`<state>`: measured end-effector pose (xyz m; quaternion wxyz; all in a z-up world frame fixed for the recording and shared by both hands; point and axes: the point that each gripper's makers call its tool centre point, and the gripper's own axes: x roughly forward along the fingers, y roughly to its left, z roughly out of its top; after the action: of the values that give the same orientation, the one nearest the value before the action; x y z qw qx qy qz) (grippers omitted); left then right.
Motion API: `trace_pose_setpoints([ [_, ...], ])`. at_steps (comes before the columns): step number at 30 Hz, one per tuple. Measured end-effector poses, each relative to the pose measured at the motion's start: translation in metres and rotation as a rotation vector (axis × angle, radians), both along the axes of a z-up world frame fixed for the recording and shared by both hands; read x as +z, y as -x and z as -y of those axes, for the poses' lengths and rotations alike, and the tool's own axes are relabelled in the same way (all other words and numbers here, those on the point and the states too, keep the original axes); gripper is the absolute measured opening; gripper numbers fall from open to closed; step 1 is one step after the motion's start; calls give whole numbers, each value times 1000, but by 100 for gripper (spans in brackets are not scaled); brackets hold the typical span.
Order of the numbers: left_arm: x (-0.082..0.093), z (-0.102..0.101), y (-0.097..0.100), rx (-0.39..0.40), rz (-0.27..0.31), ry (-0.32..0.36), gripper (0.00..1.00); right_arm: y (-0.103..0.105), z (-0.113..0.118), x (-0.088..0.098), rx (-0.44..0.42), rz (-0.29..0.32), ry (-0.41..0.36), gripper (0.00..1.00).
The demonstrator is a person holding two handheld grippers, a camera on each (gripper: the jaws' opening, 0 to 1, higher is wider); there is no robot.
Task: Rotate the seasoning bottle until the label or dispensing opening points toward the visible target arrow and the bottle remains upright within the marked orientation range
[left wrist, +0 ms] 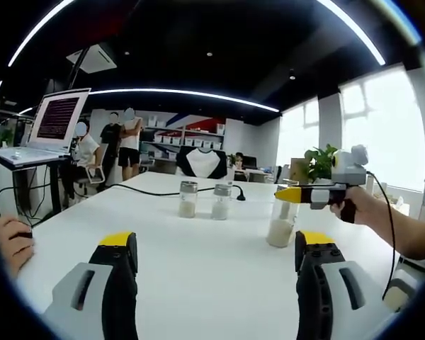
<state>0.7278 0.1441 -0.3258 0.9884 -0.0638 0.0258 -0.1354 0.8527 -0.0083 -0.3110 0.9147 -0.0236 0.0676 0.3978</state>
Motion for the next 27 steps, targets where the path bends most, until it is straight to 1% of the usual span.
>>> trace_pose_setpoints([
  [6, 0, 2, 1, -2, -2, -1, 97, -1, 1, 0, -23, 4, 1, 40],
  [13, 0, 2, 1, -1, -3, 1, 97, -3, 4, 0, -83, 11, -8, 40],
  [27, 1, 1, 2, 2, -1, -1, 97, -3, 5, 1, -97, 23, -17, 41],
])
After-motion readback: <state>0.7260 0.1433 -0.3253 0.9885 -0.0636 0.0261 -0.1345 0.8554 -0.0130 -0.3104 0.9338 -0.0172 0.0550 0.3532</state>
